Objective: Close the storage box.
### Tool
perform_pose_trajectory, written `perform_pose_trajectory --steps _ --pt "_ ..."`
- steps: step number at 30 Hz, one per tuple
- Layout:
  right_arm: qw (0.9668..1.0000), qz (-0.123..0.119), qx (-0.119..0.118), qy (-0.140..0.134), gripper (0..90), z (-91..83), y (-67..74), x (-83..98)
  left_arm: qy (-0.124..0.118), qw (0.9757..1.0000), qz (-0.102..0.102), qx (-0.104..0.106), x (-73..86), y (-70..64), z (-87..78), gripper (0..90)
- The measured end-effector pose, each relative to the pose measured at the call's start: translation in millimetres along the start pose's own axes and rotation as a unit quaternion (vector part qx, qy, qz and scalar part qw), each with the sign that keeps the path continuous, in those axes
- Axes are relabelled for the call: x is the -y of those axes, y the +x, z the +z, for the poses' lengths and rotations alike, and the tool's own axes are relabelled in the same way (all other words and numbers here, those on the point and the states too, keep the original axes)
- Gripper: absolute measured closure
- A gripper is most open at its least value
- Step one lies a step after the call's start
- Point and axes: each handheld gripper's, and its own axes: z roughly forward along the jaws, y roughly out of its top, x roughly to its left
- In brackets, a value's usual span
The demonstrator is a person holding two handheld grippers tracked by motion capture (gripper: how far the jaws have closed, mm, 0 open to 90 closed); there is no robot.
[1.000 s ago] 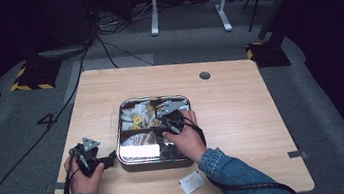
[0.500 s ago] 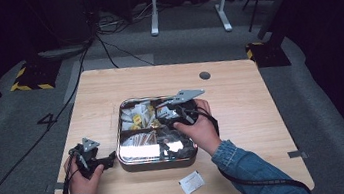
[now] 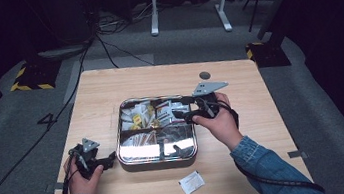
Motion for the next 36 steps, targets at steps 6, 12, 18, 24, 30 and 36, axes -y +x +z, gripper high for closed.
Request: perform_pose_trajectory --steps 6,12,18,24,30,36 --pt "0.9999 0.004 0.015 0.006 33.6 -18.8 -11.1 12.0 0.000 1.0000 0.000 0.001 0.1 -0.2 -0.2 17.6" --pt "0.9992 0.015 0.034 0.011 33.5 -36.7 -26.0 24.8 0.000 1.0000 0.001 0.002 0.3 -0.2 -0.3 17.6" --pt "0.9985 0.021 0.048 0.014 33.1 -53.6 -39.3 34.4 -0.001 1.0000 0.001 0.001 1.7 -0.9 -1.4 17.7" --pt "0.9979 0.027 0.057 0.017 33.0 -63.0 -47.9 47.5 -0.001 1.0000 0.002 0.001 5.6 -1.6 -5.1 17.7" --pt "0.9970 0.042 0.063 0.015 32.7 -71.3 -55.4 62.7 -0.001 1.0000 0.002 0.002 7.5 -1.6 -6.9 17.7" --pt "0.9951 0.057 0.079 0.016 32.2 -82.0 -65.0 77.8 -0.001 1.0000 0.001 0.002 7.6 -1.7 -7.0 17.7"
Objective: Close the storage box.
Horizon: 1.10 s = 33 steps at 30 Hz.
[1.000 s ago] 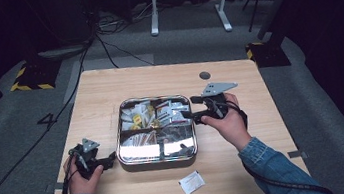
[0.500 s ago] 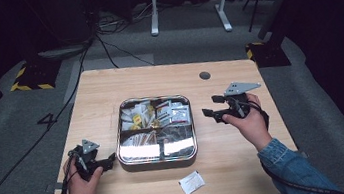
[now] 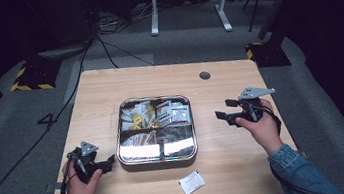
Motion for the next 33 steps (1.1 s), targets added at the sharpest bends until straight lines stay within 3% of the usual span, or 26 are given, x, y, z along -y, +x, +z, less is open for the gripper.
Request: perform_pose_trajectory --steps 10,18,23,33 --pt "0.9998 0.009 0.014 0.008 30.8 -18.4 -16.0 28.8 0.000 1.0000 0.000 0.001 0.0 0.0 -0.1 17.6" --pt "0.9975 0.063 0.027 -0.016 30.2 -29.8 -33.9 62.5 0.000 1.0000 0.000 0.001 0.0 0.1 -0.1 17.6" --pt "0.9968 0.071 0.036 -0.003 29.6 -30.4 -43.3 75.6 0.000 1.0000 0.000 0.002 -0.3 0.3 0.3 17.2" --pt "0.9971 0.059 0.039 0.029 26.5 -20.4 -48.1 97.2 0.001 1.0000 0.003 0.004 -0.7 1.0 0.7 16.8"
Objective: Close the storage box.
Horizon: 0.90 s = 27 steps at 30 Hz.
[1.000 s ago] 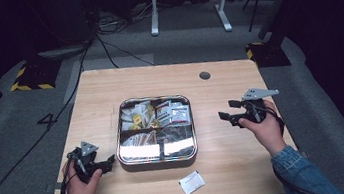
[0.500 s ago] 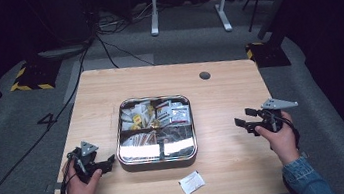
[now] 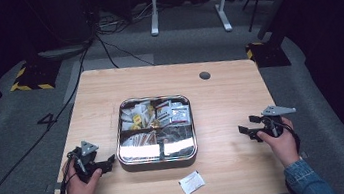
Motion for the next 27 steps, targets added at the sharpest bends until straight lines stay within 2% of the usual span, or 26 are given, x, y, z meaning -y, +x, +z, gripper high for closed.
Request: perform_pose_trajectory --steps 5,10,14,18,27 --pt "0.9995 -0.023 0.005 0.022 25.4 5.9 1.7 8.2 0.000 1.0000 0.002 0.001 -0.3 0.4 0.4 16.6" --pt "0.9987 -0.041 0.005 0.029 25.0 8.6 5.4 15.8 0.000 1.0000 0.002 0.002 -0.6 0.5 0.5 16.4" --pt "0.9981 -0.051 0.005 0.034 24.7 9.3 8.1 18.8 0.001 1.0000 0.003 0.002 -0.9 0.8 0.8 16.3" --pt "0.9969 -0.059 0.001 0.052 24.1 11.6 10.4 21.2 0.001 1.0000 0.003 0.002 -0.9 0.9 0.8 16.2" --pt "0.9950 -0.078 -0.006 0.062 11.0 16.4 14.7 22.5 0.001 1.0000 0.003 0.002 -0.9 0.8 0.8 16.2"
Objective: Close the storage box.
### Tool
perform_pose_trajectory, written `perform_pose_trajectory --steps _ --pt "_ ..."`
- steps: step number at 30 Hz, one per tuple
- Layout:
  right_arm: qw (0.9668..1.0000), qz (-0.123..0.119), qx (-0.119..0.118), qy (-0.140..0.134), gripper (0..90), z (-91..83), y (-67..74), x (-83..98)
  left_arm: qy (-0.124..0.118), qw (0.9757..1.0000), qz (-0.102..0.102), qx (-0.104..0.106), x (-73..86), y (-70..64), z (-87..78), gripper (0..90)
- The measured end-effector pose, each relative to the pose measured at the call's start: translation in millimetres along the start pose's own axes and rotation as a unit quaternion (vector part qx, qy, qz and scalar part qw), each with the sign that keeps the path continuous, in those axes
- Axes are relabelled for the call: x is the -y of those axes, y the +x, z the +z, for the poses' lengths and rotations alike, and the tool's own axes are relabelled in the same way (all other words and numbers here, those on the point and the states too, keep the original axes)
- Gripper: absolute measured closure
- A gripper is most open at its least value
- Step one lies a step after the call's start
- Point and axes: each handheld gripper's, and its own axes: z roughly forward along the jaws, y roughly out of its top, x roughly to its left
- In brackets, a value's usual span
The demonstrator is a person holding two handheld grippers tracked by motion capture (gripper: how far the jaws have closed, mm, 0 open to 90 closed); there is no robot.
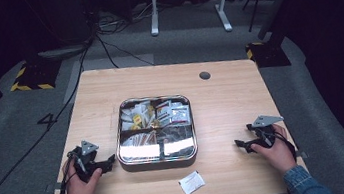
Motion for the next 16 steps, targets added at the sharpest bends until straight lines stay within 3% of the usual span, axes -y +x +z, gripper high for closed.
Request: perform_pose_trajectory --steps 16 --pt "1.0000 -0.002 -0.001 0.000 10.5 0.5 0.2 0.0 0.000 1.0000 0.000 0.000 0.0 0.0 0.0 16.2"
